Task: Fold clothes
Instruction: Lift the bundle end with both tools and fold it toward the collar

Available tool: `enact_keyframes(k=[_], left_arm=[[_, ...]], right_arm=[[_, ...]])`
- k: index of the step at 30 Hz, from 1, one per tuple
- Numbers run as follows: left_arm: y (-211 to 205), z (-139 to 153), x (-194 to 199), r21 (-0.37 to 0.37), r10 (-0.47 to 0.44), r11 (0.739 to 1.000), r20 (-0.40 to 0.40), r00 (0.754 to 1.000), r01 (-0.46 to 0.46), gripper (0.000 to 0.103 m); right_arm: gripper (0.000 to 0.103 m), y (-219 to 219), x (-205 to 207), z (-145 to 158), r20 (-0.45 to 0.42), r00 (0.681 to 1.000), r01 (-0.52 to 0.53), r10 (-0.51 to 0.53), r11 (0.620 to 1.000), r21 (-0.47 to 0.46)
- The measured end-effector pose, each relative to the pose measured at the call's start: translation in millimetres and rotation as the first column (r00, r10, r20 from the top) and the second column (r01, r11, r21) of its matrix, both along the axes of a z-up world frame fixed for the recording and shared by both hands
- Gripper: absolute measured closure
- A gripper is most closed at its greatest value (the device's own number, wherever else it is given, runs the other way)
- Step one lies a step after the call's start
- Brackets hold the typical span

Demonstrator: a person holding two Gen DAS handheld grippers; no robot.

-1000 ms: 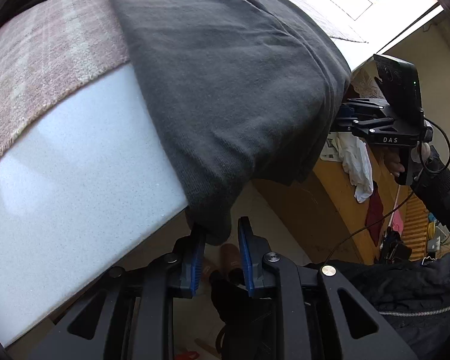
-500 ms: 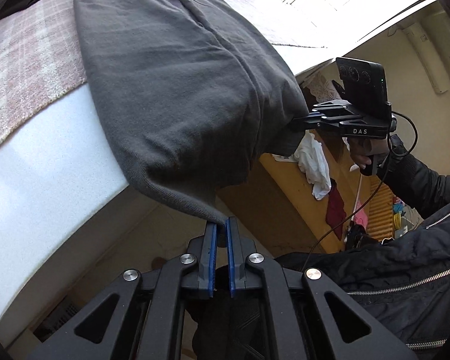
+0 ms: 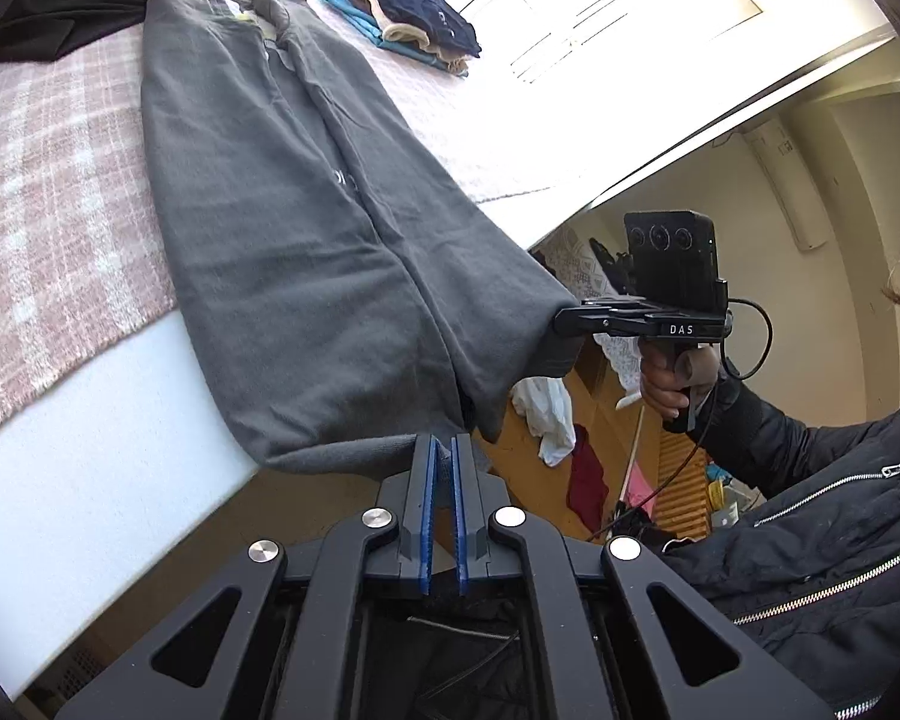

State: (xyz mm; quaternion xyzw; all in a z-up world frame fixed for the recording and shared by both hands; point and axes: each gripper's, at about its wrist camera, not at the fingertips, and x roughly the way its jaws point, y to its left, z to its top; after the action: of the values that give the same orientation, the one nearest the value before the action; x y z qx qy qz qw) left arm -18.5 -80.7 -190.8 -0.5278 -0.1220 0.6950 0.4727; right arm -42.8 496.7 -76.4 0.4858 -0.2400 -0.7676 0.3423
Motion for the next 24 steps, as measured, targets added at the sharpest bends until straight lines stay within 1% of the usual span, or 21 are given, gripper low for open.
enact_keyframes(k=[1, 3, 4, 5, 6, 7, 8, 10, 12, 14, 16, 18, 19, 20, 22, 24], left_arm=[[-1, 3, -5, 0.016, 0.006, 1.000, -0.004, 1.000, -0.006, 0.103], [-3, 9, -23, 0.032, 0.017, 0.999, -0.007, 1.000, -0.017, 0.103], [-3, 10, -34, 0.023, 0.024, 0.999, -0.013, 1.000, -0.024, 0.103], [-2, 8, -43, -0.002, 0.032, 0.999, -0.026, 0.999, -0.032, 0.103], [1, 5, -50, -0.023, 0.020, 1.000, -0.030, 0.999, -0.020, 0.103], [1, 3, -54, -0.039, 0.011, 0.999, -0.023, 1.000, -0.012, 0.103], [0, 1, -57, -0.054, 0.005, 0.999, -0.013, 1.000, -0.005, 0.103], [-3, -4, -47, -0.080, -0.016, 0.997, 0.016, 1.000, 0.017, 0.103], [-8, -9, -29, -0.125, -0.023, 0.992, 0.019, 1.000, 0.025, 0.103], [-8, -18, -11, -0.141, -0.029, 0.989, 0.045, 0.999, 0.035, 0.103], [-4, -32, 3, -0.177, -0.030, 0.983, 0.064, 0.998, 0.041, 0.103], [3, -43, 14, -0.234, -0.040, 0.971, 0.048, 0.998, 0.051, 0.099], [5, -49, 17, -0.253, -0.039, 0.966, 0.047, 0.998, 0.049, 0.094], [7, -55, 20, -0.270, -0.036, 0.962, 0.047, 0.998, 0.047, 0.091], [9, -65, 23, -0.300, -0.030, 0.953, 0.042, 0.999, 0.042, 0.091], [10, -73, 23, -0.325, -0.023, 0.945, 0.032, 0.999, 0.032, 0.085]], right_arm=[[0.100, -4, 6, 0, 0.008, 1.000, 0.020, -0.020, 0.999, -0.033], [0.100, -29, 28, -11, 0.037, 0.998, 0.062, -0.058, 0.994, -0.096], [0.100, -39, 26, -15, 0.061, 0.995, 0.085, -0.079, 0.990, -0.111], [0.100, -48, 23, -19, 0.085, 0.991, 0.109, -0.099, 0.986, -0.125], [0.100, -60, 18, -23, 0.117, 0.987, 0.126, -0.110, 0.983, -0.135], [0.100, -71, 10, -28, 0.149, 0.983, 0.127, -0.108, 0.983, -0.130], [0.100, -76, 6, -31, 0.163, 0.982, 0.115, -0.096, 0.987, -0.109], [0.099, -84, 5, -34, 0.177, 0.982, 0.073, -0.060, 0.995, -0.064], [0.099, -112, 11, -48, 0.204, 0.979, 0.026, -0.020, 0.999, -0.026], [0.099, -125, 23, -58, 0.237, 0.971, -0.008, 0.007, 1.000, 0.001], [0.099, -132, 37, -69, 0.265, 0.964, -0.027, 0.021, 0.999, 0.017], [0.099, -139, 47, -80, 0.286, 0.958, -0.041, 0.030, 0.999, 0.032], [0.099, -139, 49, -84, 0.292, 0.956, -0.041, 0.026, 0.998, 0.045], [0.099, -137, 50, -87, 0.300, 0.954, -0.035, 0.017, 0.998, 0.053], [0.099, -137, 53, -93, 0.319, 0.948, -0.030, 0.012, 0.998, 0.049], [0.099, -139, 57, -93, 0.313, 0.950, -0.041, 0.017, 0.997, 0.068]])
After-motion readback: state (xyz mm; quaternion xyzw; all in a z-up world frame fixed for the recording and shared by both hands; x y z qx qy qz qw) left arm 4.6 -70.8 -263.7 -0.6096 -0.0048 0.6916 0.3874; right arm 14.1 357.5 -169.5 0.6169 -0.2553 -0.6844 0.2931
